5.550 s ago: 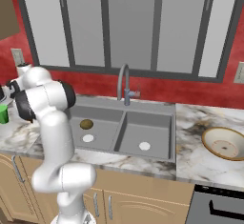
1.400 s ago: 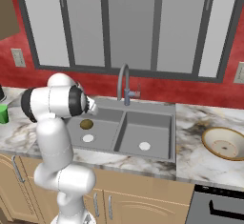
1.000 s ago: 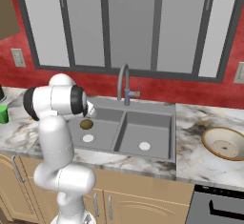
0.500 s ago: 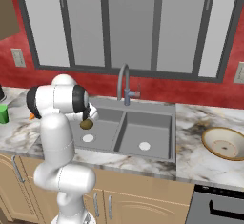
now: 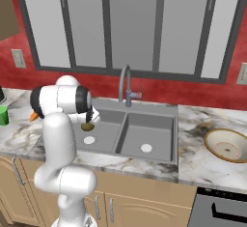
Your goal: Remove the potato and carrot from the sink. Then move the bowl and cup from the counter to the sink for washing.
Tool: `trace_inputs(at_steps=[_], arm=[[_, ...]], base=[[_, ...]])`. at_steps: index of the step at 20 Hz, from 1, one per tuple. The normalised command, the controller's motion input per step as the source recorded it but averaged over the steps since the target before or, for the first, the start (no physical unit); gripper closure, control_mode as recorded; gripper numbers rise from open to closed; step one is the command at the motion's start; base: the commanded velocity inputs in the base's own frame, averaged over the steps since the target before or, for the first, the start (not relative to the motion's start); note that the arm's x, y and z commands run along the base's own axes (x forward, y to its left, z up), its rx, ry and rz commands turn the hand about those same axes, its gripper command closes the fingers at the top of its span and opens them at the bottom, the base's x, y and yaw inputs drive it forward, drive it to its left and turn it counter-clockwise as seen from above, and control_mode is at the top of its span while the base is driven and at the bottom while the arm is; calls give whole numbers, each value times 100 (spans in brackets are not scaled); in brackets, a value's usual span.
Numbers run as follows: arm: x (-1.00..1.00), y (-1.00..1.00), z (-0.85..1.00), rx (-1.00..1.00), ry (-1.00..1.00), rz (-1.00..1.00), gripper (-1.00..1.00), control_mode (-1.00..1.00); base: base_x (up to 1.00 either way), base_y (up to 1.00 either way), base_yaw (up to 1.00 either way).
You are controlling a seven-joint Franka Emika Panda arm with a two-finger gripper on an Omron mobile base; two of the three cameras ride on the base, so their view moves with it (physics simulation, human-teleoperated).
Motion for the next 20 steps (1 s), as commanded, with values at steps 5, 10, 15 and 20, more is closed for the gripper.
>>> trace_inputs(at_steps=[5, 10, 15, 20], arm=[[8, 2, -16, 4, 2, -4, -100, -100], [14, 1, -18, 3, 2, -2, -100, -100], [17, 0, -19, 1, 1, -1, -100, -100], [13, 1, -17, 2, 4, 0, -100, -100]], base=[[0, 0, 0], [0, 0, 0], [0, 0, 0], [0, 0, 0]])
